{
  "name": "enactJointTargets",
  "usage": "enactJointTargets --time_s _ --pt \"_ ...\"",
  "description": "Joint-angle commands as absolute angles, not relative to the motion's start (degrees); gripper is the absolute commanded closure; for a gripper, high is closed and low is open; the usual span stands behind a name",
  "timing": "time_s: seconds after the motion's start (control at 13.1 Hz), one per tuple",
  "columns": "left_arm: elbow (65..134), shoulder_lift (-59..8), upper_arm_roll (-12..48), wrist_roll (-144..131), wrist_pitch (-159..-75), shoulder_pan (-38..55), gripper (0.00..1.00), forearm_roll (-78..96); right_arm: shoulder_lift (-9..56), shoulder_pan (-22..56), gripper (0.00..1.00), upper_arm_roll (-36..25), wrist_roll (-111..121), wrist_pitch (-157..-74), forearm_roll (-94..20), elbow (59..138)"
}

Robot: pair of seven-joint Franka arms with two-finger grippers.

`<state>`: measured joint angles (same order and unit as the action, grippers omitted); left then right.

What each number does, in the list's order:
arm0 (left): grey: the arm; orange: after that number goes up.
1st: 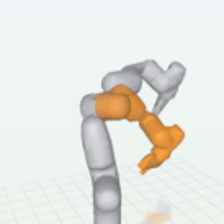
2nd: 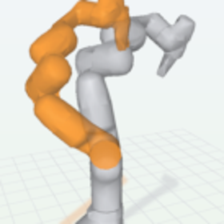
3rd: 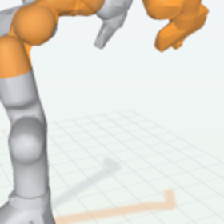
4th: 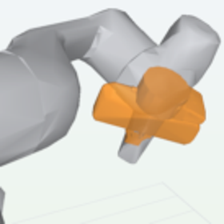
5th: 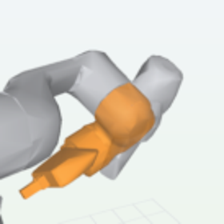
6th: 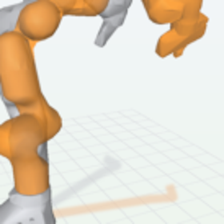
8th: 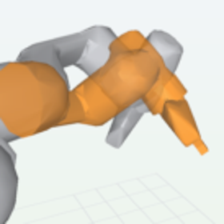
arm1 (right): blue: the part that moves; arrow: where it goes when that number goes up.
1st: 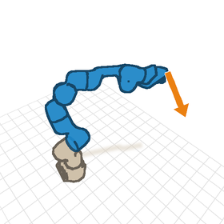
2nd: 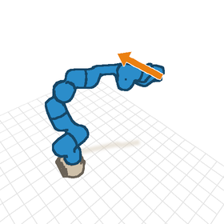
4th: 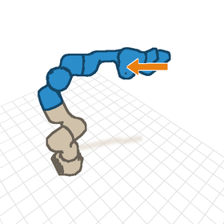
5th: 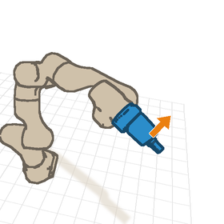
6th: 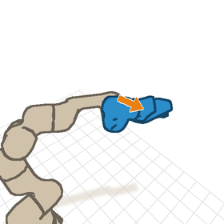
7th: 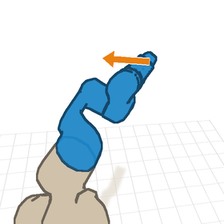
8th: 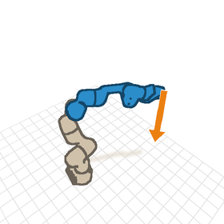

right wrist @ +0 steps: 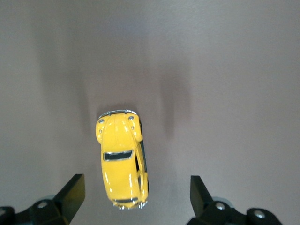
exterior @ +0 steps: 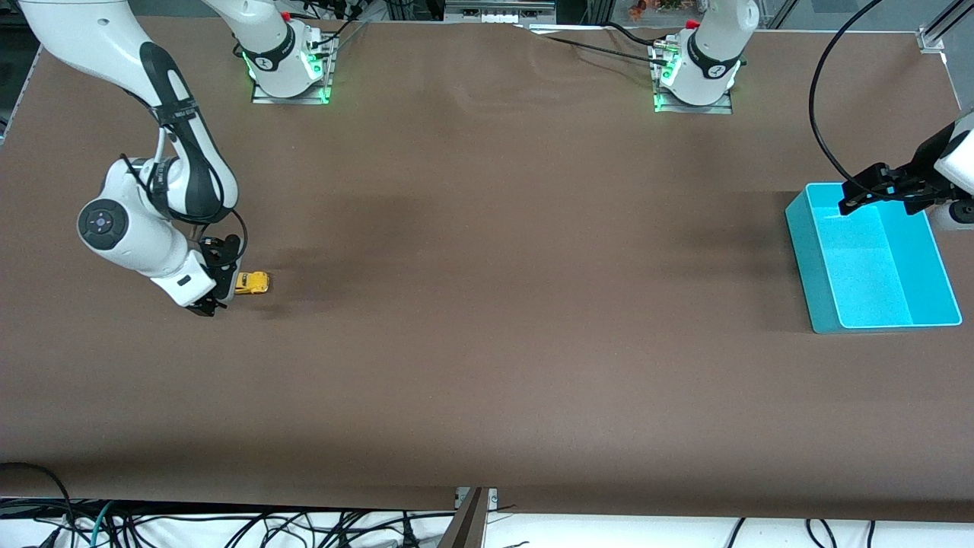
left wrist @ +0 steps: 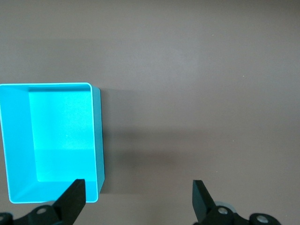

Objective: Wind and store yellow beetle car
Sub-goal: 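Move the open right gripper down over the yellow beetle car, then close the right gripper around the yellow car's body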

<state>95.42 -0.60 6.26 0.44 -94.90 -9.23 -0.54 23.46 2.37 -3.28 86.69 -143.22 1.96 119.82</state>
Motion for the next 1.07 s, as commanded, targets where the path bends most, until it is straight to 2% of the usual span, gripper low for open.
enactJointTargets --time_s 0.0,0.3,0.38,0.46,0.68,0.76,0.99 --pt "93.6 -1.3 6.9 0.8 -93.3 -10.0 0.00 0.3 21.6 2.2 0.01 -3.3 89.6 -148.8 1.2 124.7" --pt "93.6 -1.3 6.8 0.8 -92.8 -10.0 0.00 0.3 21.8 1.8 0.02 -3.3 91.7 -151.5 1.2 126.5" --pt "93.6 -1.3 6.8 0.8 -92.8 -10.0 0.00 0.3 21.8 1.8 0.06 -3.3 92.3 -151.5 1.2 126.5" --pt "93.6 -1.2 6.8 0.8 -92.7 -10.0 0.00 0.3 21.8 1.4 0.13 -3.3 92.5 -151.5 1.2 126.5" --pt "93.6 -1.2 6.8 0.8 -92.7 -10.0 0.00 0.3 21.8 0.5 0.59 -3.3 92.5 -151.4 1.0 126.5" --pt "93.6 -1.2 6.8 0.8 -92.7 -10.0 0.00 0.3 21.8 0.3 0.68 -3.3 92.5 -151.3 1.0 126.5" --pt "93.6 -1.2 6.8 0.8 -92.5 -10.0 0.00 0.3 22.1 0.2 0.80 -3.3 92.5 -151.3 1.0 126.5"
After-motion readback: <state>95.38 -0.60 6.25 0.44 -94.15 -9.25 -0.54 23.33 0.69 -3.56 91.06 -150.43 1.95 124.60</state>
